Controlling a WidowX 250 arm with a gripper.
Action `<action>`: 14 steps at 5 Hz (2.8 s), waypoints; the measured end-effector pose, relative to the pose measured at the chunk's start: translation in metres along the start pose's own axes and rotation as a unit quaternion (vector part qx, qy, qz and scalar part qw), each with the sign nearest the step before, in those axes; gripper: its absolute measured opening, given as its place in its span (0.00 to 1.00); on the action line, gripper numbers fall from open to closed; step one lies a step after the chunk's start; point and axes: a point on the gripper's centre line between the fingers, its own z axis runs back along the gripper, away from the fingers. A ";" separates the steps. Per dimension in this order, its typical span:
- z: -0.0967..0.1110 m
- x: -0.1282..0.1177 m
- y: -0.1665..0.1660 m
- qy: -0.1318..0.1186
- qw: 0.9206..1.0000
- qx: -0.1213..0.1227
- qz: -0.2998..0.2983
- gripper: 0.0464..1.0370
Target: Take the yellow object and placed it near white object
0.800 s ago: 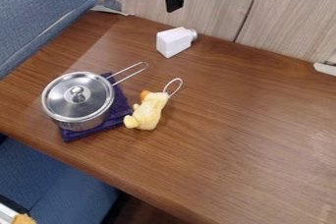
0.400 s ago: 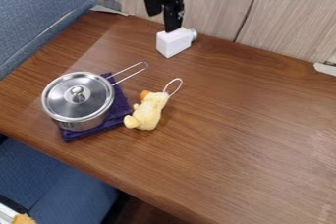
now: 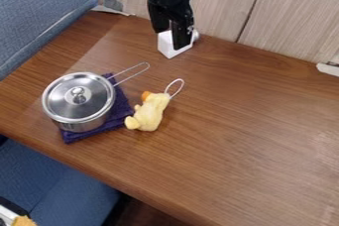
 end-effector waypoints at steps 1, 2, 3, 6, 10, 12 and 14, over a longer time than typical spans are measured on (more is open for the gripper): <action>0.008 -0.018 -0.028 -0.009 0.999 0.005 -0.030 0.96; 0.009 -0.035 -0.047 -0.003 0.999 0.008 -0.036 0.96; -0.007 -0.054 -0.067 0.022 0.999 -0.005 -0.028 0.96; -0.046 -0.083 -0.066 0.075 0.997 0.009 -0.019 0.91; -0.060 -0.082 -0.050 0.087 0.996 0.015 -0.007 0.36; -0.039 -0.042 -0.056 0.040 0.999 -0.017 -0.021 0.35; -0.016 0.025 -0.033 -0.018 1.000 -0.008 -0.016 0.32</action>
